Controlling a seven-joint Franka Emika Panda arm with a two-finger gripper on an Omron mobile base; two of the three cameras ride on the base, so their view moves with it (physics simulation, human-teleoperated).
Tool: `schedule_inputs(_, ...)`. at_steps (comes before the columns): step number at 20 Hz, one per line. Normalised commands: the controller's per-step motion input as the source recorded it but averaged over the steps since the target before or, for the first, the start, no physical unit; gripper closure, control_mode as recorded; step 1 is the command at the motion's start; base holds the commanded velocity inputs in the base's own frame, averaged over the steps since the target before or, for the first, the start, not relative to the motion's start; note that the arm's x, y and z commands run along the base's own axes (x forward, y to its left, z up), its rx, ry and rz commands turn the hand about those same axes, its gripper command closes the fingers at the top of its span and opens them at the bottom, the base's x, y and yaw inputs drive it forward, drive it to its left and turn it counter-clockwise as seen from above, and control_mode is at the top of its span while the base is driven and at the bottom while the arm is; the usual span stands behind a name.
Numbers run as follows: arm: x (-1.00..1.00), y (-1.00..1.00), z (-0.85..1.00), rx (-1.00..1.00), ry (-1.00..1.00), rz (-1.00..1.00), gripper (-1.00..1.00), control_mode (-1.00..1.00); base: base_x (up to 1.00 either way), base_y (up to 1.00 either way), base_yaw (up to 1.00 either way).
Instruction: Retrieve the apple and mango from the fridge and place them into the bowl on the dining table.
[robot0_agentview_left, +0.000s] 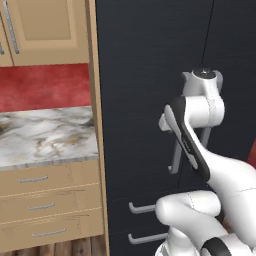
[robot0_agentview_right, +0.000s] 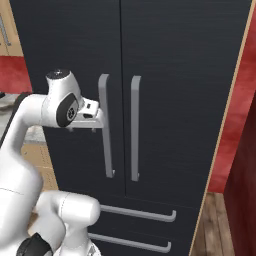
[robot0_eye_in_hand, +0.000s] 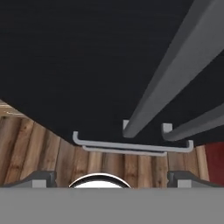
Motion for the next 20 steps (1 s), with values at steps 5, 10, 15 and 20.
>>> schedule_inputs(5,-0.29,0.00,-0.26,0.00,-0.11,0.00,-1.00,-1.00,0.00,0.00,0.00)
schedule_inputs(10,0.00,0.00,0.00,0.00,0.00,0.00,-1.00,1.00,-0.44,-0.01,0.00)
schedule_inputs(15,0.00,0.00,0.00,0.00,0.00,0.00,-1.00,1.00,-0.61,-0.03,0.00)
schedule_inputs(20,0.00,0.00,0.00,0.00,0.00,0.00,-1.00,1.00,-0.55,-0.10,0.00)
